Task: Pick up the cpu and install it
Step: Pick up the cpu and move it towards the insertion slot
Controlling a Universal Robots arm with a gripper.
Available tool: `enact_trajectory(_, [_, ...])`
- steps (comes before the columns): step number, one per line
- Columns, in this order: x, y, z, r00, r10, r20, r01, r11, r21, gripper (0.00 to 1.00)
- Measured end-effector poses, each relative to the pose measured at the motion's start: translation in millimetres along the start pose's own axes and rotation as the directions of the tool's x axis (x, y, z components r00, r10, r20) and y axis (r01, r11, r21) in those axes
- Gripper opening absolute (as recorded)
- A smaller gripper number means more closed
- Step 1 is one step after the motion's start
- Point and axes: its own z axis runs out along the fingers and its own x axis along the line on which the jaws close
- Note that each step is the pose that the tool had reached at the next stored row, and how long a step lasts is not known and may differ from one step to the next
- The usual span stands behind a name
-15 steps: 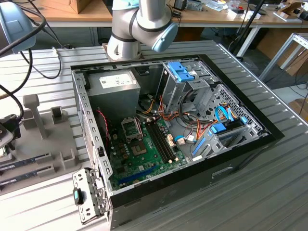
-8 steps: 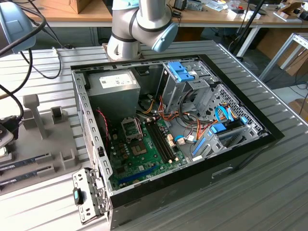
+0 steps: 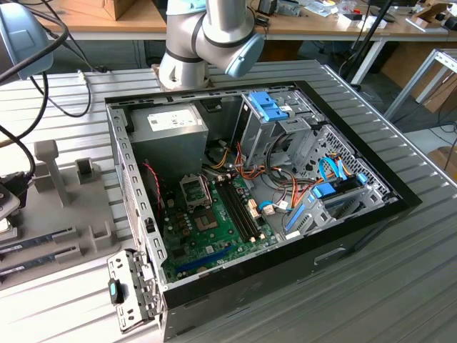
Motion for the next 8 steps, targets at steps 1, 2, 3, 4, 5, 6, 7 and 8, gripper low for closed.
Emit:
enact_trajectory(1, [0.0,0.0,0.0,1.0,0.0,0.0,0.0,1.0,0.0,0.47])
enact_trajectory(2, [-0.1,0.0,0.0,1.0,0.0,0.0,0.0,1.0,0.0,0.47])
enact_trajectory(3, [-0.1,0.0,0.0,1.0,0.0,0.0,0.0,1.0,0.0,0.47])
enact_trajectory(4, [-0.1,0.0,0.0,1.0,0.0,0.0,0.0,1.0,0.0,0.47])
enact_trajectory(5, [-0.1,0.0,0.0,1.0,0.0,0.0,0.0,1.0,0.0,0.47])
enact_trajectory(6, [-0.1,0.0,0.0,1.0,0.0,0.0,0.0,1.0,0.0,0.47])
enact_trajectory(7, [-0.1,0.0,0.0,1.0,0.0,0.0,0.0,1.0,0.0,0.47])
enact_trajectory(8, [-0.2,0.0,-0.3,1.0,0.0,0.0001,0.0,1.0,-0.0001,0.47])
